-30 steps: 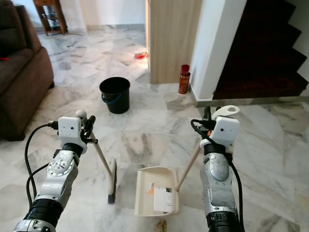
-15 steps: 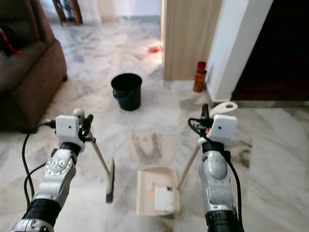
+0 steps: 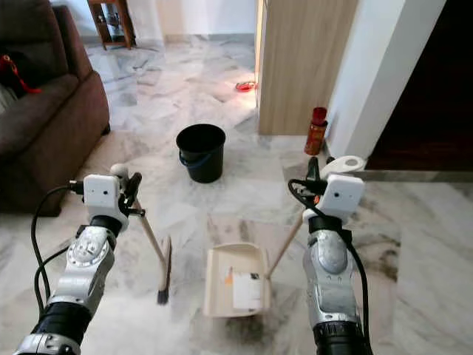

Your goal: Sweep floor

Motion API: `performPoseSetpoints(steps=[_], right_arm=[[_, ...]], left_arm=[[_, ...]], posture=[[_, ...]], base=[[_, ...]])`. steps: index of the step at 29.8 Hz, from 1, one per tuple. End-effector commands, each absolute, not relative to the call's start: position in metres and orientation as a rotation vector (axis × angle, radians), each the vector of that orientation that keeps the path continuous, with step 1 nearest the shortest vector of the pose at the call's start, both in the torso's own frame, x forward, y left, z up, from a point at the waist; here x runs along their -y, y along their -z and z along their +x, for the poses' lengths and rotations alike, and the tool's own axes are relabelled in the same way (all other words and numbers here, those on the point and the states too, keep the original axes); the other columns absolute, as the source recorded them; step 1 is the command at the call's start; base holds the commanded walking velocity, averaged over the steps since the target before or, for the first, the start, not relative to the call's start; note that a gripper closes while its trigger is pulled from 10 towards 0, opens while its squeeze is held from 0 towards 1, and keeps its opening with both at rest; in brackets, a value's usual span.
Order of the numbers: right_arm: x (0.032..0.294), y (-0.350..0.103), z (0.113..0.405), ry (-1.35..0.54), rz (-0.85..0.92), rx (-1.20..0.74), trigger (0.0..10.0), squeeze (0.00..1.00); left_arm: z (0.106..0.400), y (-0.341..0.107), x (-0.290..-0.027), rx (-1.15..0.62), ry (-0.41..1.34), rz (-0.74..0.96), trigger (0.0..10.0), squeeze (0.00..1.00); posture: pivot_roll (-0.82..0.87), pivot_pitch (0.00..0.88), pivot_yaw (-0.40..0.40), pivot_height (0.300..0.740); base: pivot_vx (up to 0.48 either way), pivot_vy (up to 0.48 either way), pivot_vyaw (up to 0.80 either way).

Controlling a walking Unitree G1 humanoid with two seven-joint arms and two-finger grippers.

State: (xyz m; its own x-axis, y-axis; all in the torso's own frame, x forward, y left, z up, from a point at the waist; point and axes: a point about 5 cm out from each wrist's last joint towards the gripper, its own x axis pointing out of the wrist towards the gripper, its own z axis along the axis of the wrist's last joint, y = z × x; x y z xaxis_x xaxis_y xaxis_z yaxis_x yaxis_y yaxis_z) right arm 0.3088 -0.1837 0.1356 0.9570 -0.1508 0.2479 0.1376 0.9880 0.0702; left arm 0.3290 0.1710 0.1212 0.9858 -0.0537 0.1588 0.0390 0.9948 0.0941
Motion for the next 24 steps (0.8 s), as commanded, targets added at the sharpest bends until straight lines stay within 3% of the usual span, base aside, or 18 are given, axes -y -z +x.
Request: performPoseSetpoints(steps=[1, 16, 24], right_arm=[[0.184, -0.149, 0.310, 0.147, 0.050, 0.320, 10.0, 0.00], [0.188, -0.150, 0.322, 0.134, 0.025, 0.317, 10.0, 0.00], [0.177, -0.152, 0.328, 0.102, 0.033, 0.325, 10.0, 0.00]], left_arm=[[0.332, -0.132, -0.170, 0.211, 0.063, 0.101, 10.0, 0.00], [0.348, -0.136, -0.165, 0.213, 0.057, 0.076, 10.0, 0.00], [0.357, -0.142, -0.155, 0.232, 0.064, 0.052, 10.0, 0.00]], posture=[[-0.09, 0.000, 0.049, 0.740], [-0.08, 0.000, 0.049, 0.740], [-0.07, 0.000, 0.048, 0.740]], base=[[0.352, 0.000, 0.00], [0.354, 0.000, 0.00], [0.353, 0.000, 0.00]])
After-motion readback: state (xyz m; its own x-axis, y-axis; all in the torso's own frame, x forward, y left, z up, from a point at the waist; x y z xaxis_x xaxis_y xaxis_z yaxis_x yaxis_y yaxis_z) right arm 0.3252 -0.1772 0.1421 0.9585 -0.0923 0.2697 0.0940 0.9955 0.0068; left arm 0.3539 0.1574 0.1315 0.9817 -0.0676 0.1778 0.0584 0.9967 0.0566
